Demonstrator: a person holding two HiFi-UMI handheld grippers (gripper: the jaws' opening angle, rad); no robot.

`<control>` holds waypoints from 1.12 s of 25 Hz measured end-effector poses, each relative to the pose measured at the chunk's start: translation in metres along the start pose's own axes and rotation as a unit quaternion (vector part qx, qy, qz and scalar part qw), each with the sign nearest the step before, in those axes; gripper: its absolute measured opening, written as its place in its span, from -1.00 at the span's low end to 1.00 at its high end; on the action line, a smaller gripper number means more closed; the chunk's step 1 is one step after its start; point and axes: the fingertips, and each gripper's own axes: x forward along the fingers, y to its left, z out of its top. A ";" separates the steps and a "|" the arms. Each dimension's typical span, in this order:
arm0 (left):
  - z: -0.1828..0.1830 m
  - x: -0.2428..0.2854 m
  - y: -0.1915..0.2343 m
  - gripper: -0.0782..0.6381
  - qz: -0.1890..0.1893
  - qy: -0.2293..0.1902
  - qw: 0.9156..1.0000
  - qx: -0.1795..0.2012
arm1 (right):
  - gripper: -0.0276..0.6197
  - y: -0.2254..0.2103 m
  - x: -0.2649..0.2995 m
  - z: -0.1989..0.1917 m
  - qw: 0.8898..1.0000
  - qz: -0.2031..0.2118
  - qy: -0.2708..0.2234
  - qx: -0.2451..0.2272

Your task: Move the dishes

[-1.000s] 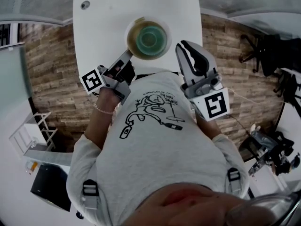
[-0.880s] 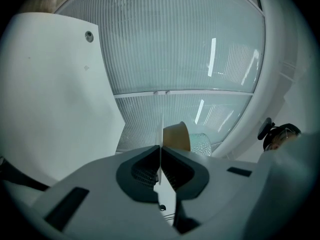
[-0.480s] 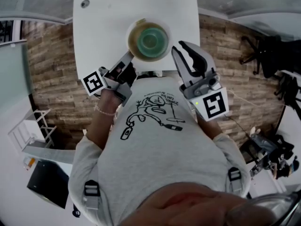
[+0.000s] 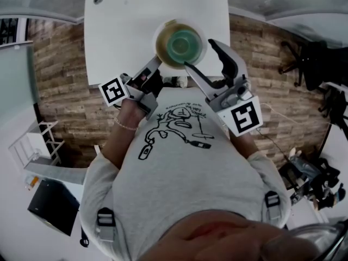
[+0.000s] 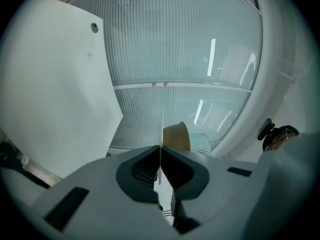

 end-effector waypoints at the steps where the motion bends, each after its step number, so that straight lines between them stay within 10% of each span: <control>1: -0.002 0.000 0.000 -0.76 -0.001 0.000 1.000 -0.001 | 0.00 0.001 0.000 0.000 1.000 0.001 0.000 -0.002; 28: -0.019 0.015 -0.016 -0.76 -0.008 0.019 1.000 0.007 | 0.32 0.000 0.015 -0.029 0.999 0.008 0.040 0.020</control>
